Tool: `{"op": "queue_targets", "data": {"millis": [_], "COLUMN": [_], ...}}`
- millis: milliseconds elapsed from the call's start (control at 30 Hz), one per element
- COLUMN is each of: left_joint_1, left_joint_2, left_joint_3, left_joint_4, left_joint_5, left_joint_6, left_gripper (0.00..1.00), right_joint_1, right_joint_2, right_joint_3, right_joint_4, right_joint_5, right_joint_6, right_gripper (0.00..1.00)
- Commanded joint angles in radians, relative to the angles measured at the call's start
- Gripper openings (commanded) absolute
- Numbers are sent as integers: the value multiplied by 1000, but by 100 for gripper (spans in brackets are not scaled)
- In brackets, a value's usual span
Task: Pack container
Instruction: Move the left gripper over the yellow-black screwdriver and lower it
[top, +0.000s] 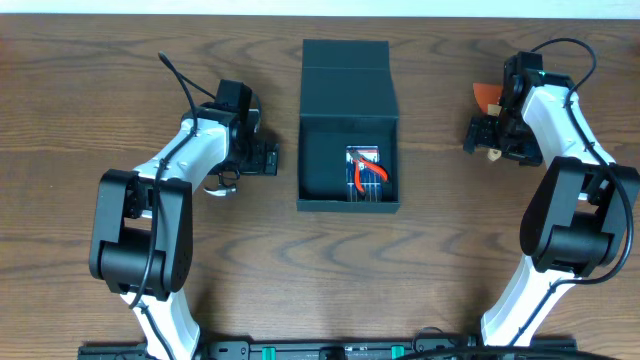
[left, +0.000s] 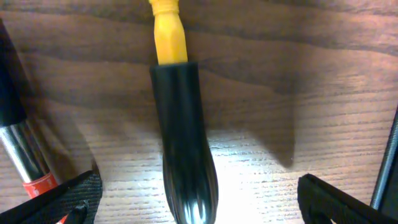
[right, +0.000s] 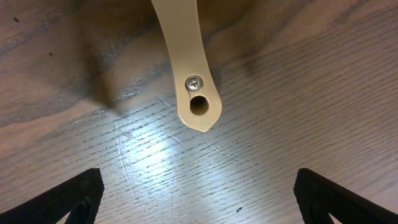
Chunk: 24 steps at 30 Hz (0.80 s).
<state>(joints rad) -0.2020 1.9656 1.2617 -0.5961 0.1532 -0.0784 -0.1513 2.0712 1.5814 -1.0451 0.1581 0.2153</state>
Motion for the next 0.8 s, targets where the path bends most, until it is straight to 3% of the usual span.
{"op": "queue_targets", "data": {"millis": [0, 433, 767], "left_joint_1": [3, 2, 2], "left_joint_2": [19, 32, 86], "left_joint_3": [17, 17, 17], "left_joint_4": [8, 57, 51], "left_joint_5": [-5, -9, -9], "left_joint_6": [-10, -55, -50], "left_gripper": [100, 92, 92], "right_joint_1": [0, 0, 0], "right_joint_2": [-5, -5, -5], "right_joint_3": [2, 2, 2], "right_joint_4": [2, 2, 2], "right_joint_5": [10, 10, 10], "right_joint_6": [-7, -7, -7], "right_gripper": [99, 99, 99]}}
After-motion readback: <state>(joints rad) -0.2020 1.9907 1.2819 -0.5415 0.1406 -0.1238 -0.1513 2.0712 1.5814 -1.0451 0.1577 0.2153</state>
